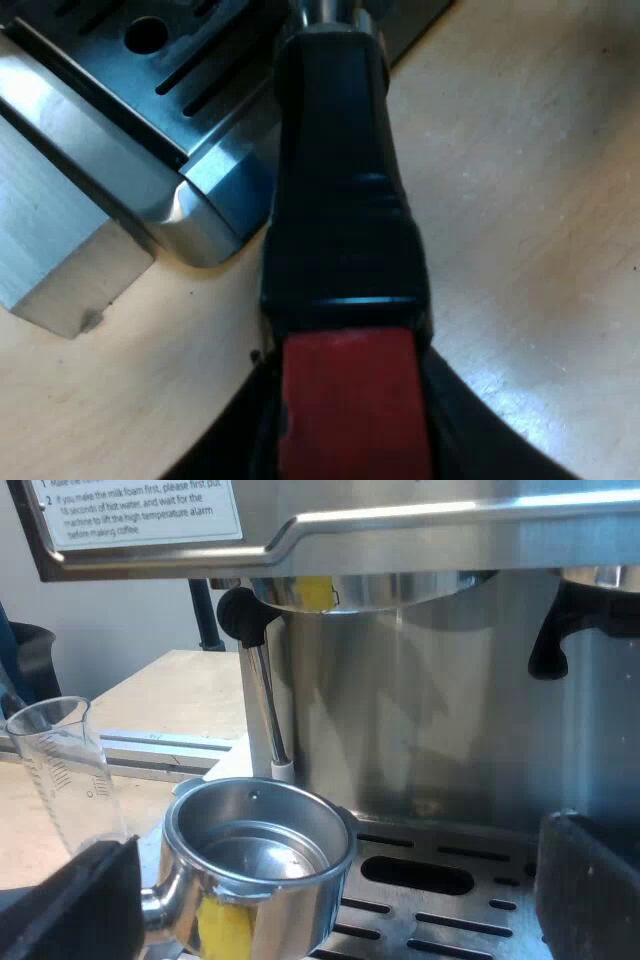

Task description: Put the handle in the coffee machine

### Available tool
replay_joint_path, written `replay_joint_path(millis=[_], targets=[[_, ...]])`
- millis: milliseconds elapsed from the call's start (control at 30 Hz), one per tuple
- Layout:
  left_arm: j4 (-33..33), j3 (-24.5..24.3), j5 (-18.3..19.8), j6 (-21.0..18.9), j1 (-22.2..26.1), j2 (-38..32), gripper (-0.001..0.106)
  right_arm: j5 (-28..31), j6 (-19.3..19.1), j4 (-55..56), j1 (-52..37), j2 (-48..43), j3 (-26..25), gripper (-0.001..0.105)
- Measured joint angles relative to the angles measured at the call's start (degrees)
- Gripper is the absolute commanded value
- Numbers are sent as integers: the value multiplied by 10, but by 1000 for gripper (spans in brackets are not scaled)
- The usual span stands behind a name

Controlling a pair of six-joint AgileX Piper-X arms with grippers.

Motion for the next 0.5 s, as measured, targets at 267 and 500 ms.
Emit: replay_joint_path(millis=[267, 500], targets=[[-9, 0, 3, -3, 0, 0, 0, 0, 0, 0, 0, 0, 0, 80], [-12, 0, 5, -3, 0, 0, 0, 0, 0, 0, 0, 0, 0, 80]])
